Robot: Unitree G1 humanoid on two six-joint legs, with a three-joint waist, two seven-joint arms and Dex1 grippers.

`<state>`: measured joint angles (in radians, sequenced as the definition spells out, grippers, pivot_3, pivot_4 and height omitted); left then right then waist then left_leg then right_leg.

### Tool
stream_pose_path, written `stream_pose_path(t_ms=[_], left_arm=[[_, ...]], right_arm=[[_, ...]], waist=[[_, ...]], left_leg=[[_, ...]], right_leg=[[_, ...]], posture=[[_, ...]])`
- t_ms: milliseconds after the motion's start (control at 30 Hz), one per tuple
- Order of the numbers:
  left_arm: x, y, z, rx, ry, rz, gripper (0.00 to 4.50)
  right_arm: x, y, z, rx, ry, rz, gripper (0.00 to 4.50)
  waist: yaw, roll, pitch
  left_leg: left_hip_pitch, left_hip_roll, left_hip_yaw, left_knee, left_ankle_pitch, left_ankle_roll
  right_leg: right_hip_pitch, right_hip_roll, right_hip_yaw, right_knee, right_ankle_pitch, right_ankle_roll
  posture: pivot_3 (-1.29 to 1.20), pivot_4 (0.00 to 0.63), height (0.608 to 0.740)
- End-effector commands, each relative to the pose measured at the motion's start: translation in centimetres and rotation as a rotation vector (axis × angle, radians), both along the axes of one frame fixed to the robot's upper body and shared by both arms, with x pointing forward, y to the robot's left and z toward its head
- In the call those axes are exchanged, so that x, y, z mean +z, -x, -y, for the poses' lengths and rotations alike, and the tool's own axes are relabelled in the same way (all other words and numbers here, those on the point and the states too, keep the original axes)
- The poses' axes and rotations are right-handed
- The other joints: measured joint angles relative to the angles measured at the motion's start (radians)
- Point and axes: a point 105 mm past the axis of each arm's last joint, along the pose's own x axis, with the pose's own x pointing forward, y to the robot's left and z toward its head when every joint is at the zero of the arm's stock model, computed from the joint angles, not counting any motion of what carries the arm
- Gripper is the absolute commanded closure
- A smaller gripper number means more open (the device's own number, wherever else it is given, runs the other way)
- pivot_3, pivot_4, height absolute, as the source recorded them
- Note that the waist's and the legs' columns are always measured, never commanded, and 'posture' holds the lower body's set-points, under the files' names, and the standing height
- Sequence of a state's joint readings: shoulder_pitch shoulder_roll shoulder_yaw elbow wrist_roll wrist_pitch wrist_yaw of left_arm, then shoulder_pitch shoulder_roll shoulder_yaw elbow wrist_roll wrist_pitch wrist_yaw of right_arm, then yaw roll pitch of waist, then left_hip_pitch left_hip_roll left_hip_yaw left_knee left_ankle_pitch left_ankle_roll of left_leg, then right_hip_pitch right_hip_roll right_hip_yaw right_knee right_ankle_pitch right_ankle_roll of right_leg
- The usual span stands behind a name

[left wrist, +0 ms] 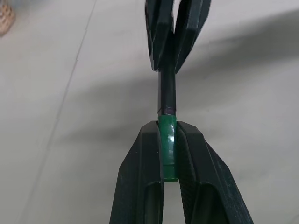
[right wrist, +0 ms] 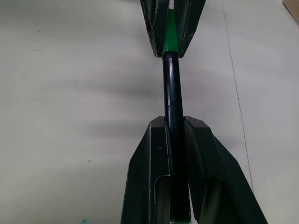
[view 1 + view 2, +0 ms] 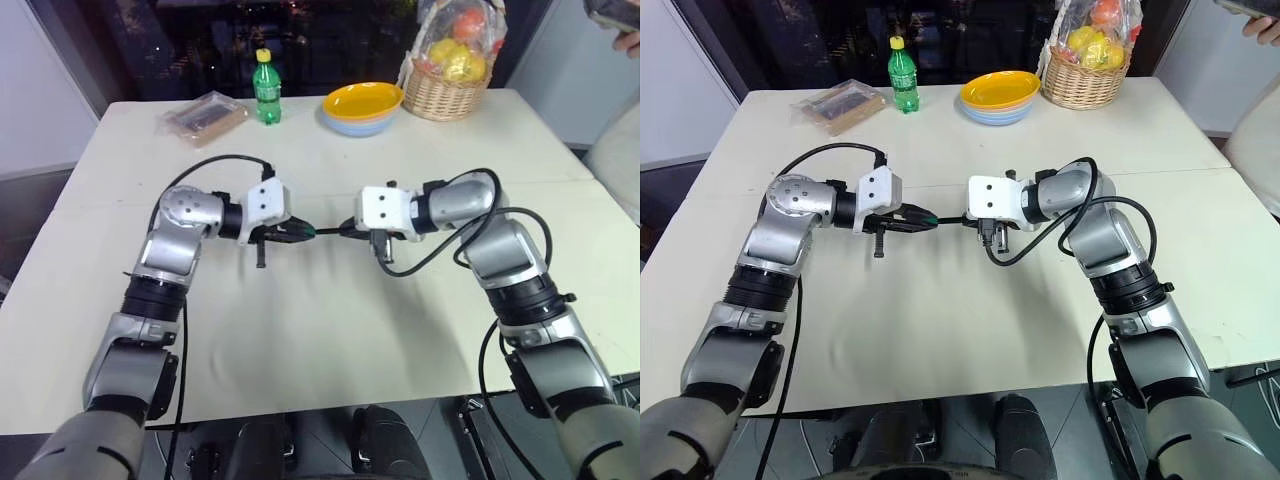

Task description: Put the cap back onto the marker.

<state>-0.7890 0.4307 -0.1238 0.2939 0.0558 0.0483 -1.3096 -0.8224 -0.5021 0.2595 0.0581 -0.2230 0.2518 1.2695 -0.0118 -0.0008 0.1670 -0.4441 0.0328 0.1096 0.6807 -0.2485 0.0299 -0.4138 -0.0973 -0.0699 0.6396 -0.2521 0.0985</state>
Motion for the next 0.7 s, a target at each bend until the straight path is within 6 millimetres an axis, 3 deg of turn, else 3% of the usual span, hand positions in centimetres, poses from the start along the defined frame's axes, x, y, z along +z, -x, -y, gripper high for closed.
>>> stream_pose_path(t_ms=[33, 367, 600, 700], left_arm=[[2.7, 1.9, 5.7, -0.209, 0.046, 0.200, 4.50], [2.3, 1.8, 6.1, -0.218, 0.046, 0.252, 4.50], [2.6, 1.7, 6.2, -0.196, 0.113, 0.050, 4.50], [3.1, 1.4, 6.2, -0.183, 0.113, 0.074, 4.50]], right_arm=[[1.8, 3.4, -6.1, 0.257, -0.089, 0.047, 4.42], [2.5, 3.6, -7.4, 0.257, -0.116, 0.029, 4.42], [2.6, 3.3, -7.6, 0.267, -0.086, 0.077, 4.42], [2.5, 3.2, -7.6, 0.263, -0.085, 0.079, 4.42]], waist=[[-0.001, 0.000, 0.000], [0.000, 0.000, 0.000], [0.000, 0.000, 0.000], [0.000, 0.000, 0.000]], left_leg=[[0.000, 0.000, 0.000, 0.000, 0.000, 0.000], [0.000, 0.000, 0.000, 0.000, 0.000, 0.001], [0.000, 0.000, 0.000, 0.000, 0.000, 0.001], [0.000, 0.000, 0.000, 0.000, 0.000, 0.001]], right_leg=[[0.000, 0.000, 0.000, 0.000, 0.000, 0.000], [0.000, 0.000, 0.000, 0.000, 0.000, 0.000], [-0.001, 0.000, 0.000, 0.001, 0.000, 0.000], [-0.001, 0.000, 0.000, 0.002, 0.000, 0.001]], posture=[[0.00, 0.150, 0.740], [0.00, 0.150, 0.740], [0.00, 0.150, 0.740], [0.00, 0.150, 0.740]])
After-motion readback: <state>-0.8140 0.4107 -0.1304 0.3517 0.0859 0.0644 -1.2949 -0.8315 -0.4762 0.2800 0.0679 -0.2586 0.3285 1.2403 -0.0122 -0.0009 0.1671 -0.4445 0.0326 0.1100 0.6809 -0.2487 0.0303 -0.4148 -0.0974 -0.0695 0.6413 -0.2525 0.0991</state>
